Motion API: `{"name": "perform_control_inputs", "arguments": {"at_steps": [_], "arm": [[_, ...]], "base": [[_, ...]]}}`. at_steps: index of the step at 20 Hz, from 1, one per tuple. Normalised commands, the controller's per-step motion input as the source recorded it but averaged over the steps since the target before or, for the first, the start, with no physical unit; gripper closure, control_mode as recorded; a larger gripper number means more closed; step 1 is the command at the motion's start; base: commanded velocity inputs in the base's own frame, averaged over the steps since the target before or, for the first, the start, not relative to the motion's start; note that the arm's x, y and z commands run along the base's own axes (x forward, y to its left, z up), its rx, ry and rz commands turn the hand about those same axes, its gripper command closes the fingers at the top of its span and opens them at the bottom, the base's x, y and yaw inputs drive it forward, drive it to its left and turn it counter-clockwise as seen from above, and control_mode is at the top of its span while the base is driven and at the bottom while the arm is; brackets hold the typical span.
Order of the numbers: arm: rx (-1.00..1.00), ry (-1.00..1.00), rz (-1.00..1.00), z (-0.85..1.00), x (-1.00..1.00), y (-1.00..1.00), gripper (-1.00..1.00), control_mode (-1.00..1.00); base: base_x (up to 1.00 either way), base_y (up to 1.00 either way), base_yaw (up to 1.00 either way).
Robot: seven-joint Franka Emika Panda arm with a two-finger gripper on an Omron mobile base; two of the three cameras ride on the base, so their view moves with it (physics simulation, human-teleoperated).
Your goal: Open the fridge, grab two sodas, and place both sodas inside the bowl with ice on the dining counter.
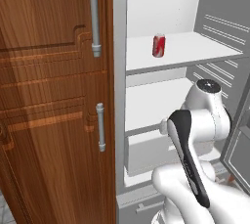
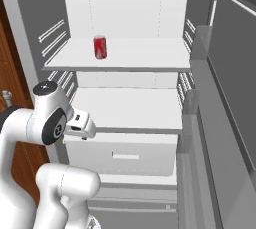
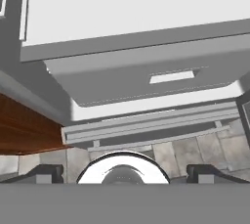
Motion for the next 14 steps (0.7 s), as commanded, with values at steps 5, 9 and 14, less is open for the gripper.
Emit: {"name": "perform_control_inputs", "arguments": {"at_steps": [5, 9, 14], "arm": [[0.01, -0.50, 0.08, 0.35, 0.00, -0.17, -1.00, -1.00], [0.01, -0.49, 0.03, 0.50, 0.00, -0.10, -1.00, -1.00], [0.00, -0.35, 0.00, 0.60, 0.17, 0.00, -1.00, -1.00]], "base": [[0.00, 0.00, 0.00], [0.00, 0.00, 0.00], [0.00, 0.00, 0.00]]}}
